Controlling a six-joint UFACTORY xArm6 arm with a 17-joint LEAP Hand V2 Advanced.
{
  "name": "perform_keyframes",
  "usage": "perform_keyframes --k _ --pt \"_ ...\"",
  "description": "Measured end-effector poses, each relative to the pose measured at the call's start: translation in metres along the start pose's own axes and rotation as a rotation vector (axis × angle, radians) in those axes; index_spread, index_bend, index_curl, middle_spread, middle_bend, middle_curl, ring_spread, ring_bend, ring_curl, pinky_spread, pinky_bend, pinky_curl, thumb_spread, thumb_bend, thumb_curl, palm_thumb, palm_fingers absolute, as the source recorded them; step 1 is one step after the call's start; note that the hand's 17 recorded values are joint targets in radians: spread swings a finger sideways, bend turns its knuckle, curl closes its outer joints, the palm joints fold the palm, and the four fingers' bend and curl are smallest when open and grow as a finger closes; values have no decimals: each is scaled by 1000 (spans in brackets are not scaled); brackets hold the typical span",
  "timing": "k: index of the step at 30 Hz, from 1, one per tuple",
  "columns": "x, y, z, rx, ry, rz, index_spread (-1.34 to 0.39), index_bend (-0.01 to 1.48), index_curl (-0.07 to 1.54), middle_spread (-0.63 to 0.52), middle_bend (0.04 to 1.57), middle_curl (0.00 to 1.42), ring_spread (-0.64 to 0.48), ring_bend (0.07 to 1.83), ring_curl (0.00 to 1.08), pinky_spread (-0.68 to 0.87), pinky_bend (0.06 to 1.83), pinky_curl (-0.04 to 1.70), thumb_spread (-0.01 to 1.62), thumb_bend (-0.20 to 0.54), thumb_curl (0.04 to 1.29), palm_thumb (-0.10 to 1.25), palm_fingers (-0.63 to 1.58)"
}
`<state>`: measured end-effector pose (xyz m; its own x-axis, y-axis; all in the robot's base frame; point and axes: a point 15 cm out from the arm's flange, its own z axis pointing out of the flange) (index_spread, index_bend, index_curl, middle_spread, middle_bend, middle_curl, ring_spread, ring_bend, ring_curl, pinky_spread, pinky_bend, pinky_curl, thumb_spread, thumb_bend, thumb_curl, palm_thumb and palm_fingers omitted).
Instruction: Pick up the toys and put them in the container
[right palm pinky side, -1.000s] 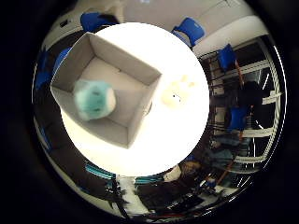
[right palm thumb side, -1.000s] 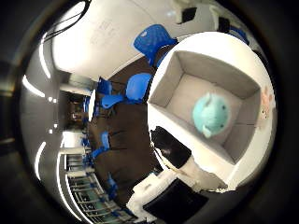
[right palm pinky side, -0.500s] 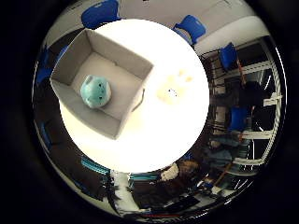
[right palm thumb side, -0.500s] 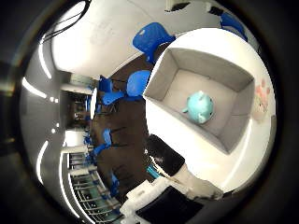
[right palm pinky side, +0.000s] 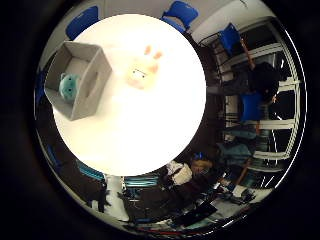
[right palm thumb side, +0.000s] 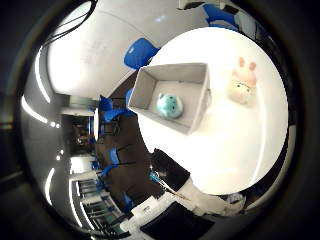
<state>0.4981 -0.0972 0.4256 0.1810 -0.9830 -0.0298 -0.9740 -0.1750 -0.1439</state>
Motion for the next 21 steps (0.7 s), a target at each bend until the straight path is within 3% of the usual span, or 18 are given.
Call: perform_keyframes --k 8,21 --pt "53 3 40 -49 28 38 -400 156 260 48 201 333 210 345 227 510 523 311 1078 -23 280 425 121" --pt "81 -54 102 44 68 80 -390 158 264 49 198 331 210 329 238 500 525 292 1084 -22 279 452 114"
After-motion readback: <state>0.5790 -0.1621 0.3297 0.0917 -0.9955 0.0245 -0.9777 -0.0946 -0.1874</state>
